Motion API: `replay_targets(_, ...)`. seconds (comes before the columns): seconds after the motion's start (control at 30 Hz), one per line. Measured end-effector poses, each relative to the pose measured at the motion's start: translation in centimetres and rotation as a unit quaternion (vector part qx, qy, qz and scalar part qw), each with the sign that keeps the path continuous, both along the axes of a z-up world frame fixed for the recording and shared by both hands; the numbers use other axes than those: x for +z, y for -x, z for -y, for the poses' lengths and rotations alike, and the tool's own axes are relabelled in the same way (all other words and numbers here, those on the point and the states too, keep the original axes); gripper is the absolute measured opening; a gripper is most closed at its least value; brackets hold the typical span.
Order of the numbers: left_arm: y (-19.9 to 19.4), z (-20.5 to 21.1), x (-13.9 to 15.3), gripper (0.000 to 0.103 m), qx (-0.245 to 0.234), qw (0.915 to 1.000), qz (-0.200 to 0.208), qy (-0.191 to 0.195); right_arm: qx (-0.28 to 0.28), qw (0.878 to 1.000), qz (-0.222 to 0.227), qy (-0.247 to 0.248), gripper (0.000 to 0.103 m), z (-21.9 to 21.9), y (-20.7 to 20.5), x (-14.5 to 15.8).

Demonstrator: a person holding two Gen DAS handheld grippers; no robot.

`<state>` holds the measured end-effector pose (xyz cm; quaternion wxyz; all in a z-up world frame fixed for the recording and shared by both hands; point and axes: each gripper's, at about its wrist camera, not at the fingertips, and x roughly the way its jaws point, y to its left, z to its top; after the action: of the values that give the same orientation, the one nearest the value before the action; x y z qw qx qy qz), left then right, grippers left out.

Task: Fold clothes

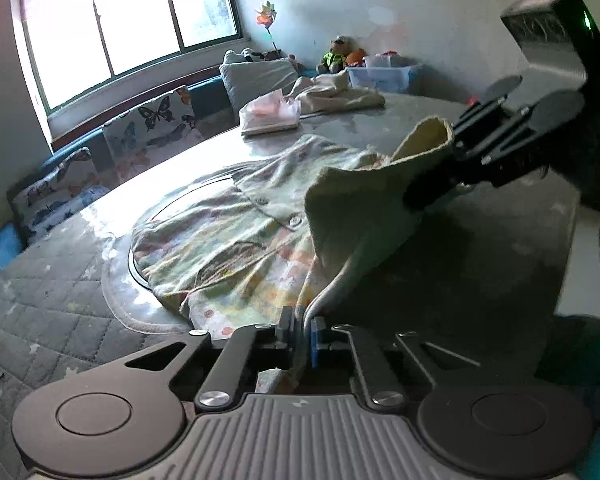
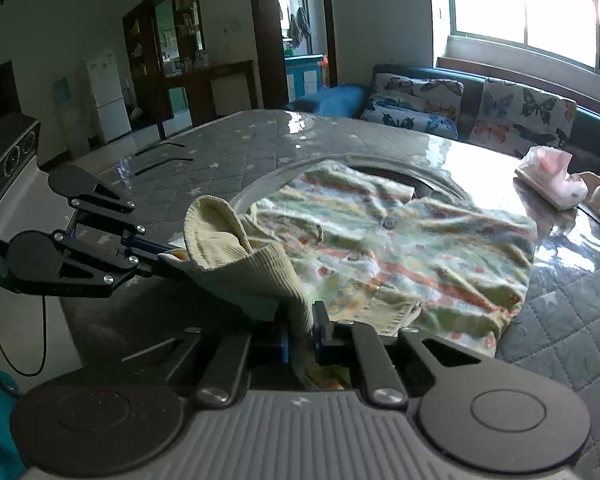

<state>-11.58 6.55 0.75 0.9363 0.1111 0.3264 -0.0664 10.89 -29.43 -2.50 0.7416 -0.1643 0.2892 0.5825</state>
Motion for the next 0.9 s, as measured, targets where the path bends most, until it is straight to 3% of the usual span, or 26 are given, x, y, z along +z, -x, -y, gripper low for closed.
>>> replay_targets(0.3, 6.4, 1.6, 4.1, 0.008, -0.043, 0.9965, -0.006, 0.071, 0.046, 0.999, -0.028, 0.003, 0.009, 4.4, 4.1, 3.5)
replay_targets(0.4, 7.3, 1.9, 4.8, 0.008, -0.048, 0.996, -0.009, 0.074, 0.059, 0.998, -0.034, 0.011, 0.009, 4.9, 4.8, 4.2)
replay_targets(0.6, 4.9, 0.8, 5.6, 0.008, -0.038, 0.997, 0.004, 0.067, 0.056, 0.998, -0.009, 0.011, 0.009, 3.3, 3.3, 5.5)
replay_targets(0.9, -2.5, -3.3, 5.7, 0.008, -0.006, 0.9974, 0.013, 0.07, 0.029, 0.999, 0.013, 0.016, 0.009, -1.7, -2.6, 6.1)
